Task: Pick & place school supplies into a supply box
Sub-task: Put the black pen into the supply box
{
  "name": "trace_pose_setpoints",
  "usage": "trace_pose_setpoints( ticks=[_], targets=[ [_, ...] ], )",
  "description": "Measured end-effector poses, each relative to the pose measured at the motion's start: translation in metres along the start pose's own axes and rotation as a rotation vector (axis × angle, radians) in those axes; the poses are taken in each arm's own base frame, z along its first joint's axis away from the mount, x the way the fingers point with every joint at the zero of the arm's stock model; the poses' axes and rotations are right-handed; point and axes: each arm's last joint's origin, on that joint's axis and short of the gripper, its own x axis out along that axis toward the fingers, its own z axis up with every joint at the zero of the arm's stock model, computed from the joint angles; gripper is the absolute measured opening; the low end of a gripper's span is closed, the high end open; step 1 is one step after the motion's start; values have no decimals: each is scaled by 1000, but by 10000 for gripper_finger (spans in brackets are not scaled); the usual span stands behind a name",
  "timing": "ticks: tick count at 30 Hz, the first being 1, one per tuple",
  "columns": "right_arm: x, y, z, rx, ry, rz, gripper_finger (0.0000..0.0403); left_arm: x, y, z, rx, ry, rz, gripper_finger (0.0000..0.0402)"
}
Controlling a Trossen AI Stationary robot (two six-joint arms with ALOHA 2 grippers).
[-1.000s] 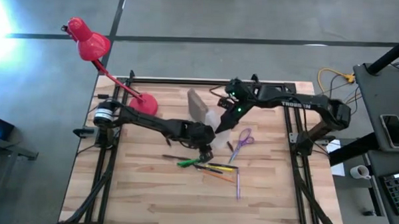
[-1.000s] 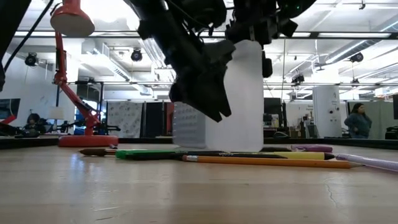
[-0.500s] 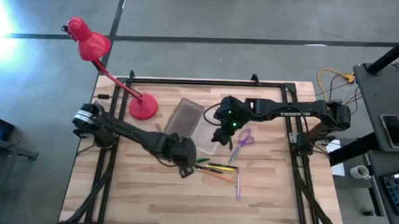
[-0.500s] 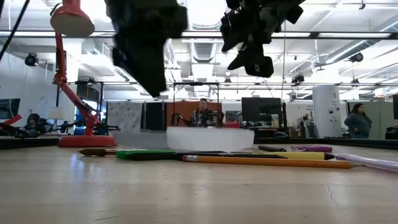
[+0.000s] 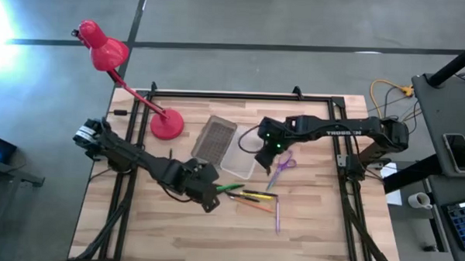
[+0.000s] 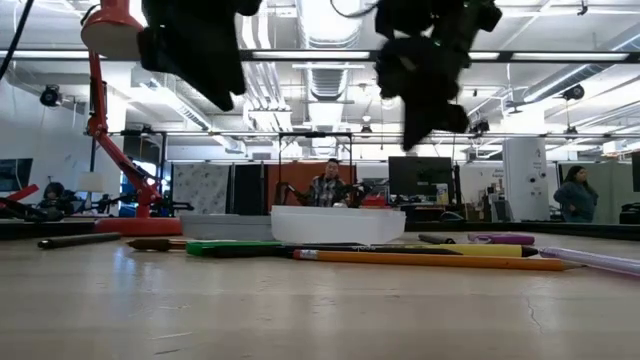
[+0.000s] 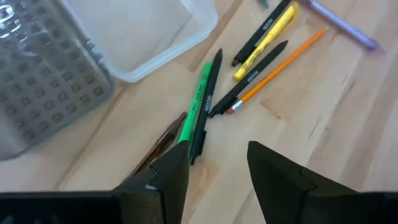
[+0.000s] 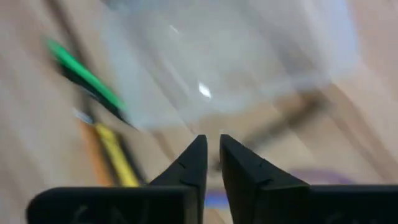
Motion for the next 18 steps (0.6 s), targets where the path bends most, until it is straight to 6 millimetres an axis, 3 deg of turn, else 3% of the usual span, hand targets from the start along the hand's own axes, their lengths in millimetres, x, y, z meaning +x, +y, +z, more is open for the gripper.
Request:
trace_pose_setpoints(
  ticks=[4, 7, 12, 18],
  targets=[
    [11, -14, -17, -8, 163, -131, 77, -1, 1, -4, -7, 16, 23, 147],
    [28, -18, -22, 72, 189, -159, 108, 0, 1, -5, -11, 17, 23, 147],
    [60, -19, -22, 243, 177, -273, 156, -1, 2, -5, -10, 16, 23, 147],
    [78, -12, -14, 281, 158, -303, 191, -1, 3, -6, -2, 18, 27, 147]
  ],
)
